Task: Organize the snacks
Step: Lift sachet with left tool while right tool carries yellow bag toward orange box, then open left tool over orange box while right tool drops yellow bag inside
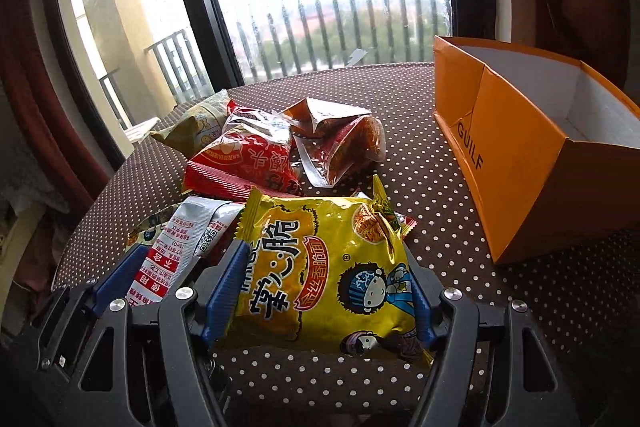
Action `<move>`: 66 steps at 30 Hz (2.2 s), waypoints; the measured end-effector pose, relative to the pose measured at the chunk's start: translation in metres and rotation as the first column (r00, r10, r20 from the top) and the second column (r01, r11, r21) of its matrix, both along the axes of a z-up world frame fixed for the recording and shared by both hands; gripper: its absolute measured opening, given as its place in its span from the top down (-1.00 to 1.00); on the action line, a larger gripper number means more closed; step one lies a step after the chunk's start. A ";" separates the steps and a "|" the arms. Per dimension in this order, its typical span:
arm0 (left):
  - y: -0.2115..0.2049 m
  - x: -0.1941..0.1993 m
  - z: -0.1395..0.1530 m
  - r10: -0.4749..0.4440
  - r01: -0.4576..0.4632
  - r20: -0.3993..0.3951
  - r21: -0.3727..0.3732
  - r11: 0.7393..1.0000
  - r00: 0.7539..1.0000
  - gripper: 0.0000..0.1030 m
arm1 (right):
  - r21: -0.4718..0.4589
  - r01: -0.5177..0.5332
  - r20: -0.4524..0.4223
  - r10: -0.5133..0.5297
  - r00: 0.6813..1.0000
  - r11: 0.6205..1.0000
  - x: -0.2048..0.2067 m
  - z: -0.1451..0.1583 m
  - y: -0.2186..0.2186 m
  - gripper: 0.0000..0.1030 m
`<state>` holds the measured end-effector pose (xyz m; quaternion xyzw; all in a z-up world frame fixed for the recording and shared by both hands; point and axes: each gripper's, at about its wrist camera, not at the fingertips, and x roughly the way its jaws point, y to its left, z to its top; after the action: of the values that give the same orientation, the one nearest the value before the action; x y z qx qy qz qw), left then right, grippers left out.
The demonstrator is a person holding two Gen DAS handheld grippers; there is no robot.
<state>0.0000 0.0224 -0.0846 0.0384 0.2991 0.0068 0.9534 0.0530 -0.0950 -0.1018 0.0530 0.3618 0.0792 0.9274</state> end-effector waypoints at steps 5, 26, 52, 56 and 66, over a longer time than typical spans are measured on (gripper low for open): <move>-0.007 0.000 0.010 -0.008 0.008 0.020 0.002 1.000 1.000 0.18 | 0.004 0.008 0.021 -0.008 1.000 1.000 -0.002 0.010 -0.005 -0.42; -0.042 0.046 0.058 -0.065 0.068 0.082 -0.027 0.997 0.994 0.18 | 0.006 0.067 0.113 -0.068 0.991 0.998 0.038 0.063 -0.041 -0.42; -0.130 0.116 0.069 -0.234 0.240 0.134 -0.031 0.970 0.963 0.19 | 0.039 0.239 0.185 -0.242 0.953 0.970 0.067 0.084 -0.136 -0.42; -0.150 0.125 0.068 -0.274 0.281 0.136 -0.029 0.959 0.952 0.19 | 0.037 0.284 0.196 -0.285 0.938 0.958 0.070 0.087 -0.156 -0.42; -0.195 0.157 0.058 -0.370 0.373 0.080 -0.028 0.927 0.926 0.18 | 0.031 0.370 0.174 -0.370 0.913 0.928 0.084 0.081 -0.205 -0.42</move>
<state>0.1568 -0.1726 -0.0269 0.0735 0.2512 -0.1790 0.9484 0.1370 -0.2997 -0.0212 0.1120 0.2618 -0.0938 0.9540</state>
